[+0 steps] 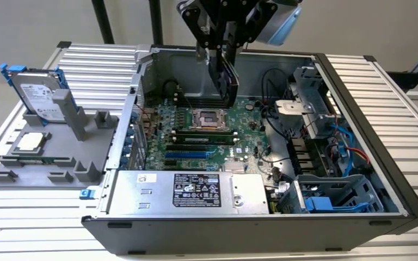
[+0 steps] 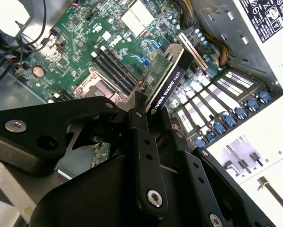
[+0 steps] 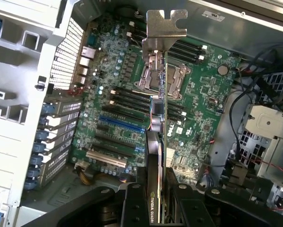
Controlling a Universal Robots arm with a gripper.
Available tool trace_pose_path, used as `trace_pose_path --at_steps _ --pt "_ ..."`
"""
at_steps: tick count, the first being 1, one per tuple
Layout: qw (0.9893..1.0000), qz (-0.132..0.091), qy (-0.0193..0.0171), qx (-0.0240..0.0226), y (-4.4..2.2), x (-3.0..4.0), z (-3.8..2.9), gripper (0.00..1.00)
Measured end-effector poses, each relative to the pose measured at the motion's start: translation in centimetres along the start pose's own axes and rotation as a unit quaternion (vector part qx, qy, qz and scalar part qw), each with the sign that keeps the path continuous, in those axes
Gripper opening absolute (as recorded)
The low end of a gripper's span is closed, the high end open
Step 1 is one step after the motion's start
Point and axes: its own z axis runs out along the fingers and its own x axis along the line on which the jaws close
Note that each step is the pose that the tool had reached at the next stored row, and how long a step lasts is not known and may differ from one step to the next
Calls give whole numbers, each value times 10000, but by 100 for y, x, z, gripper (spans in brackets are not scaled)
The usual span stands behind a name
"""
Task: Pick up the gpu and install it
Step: 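Insert the gpu into the slot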
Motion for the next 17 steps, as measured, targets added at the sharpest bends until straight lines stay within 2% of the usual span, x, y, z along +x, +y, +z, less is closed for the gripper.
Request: trace_pose_path --at_steps 17 --pt "9995 -327 -20 -5 0 0 0 0"
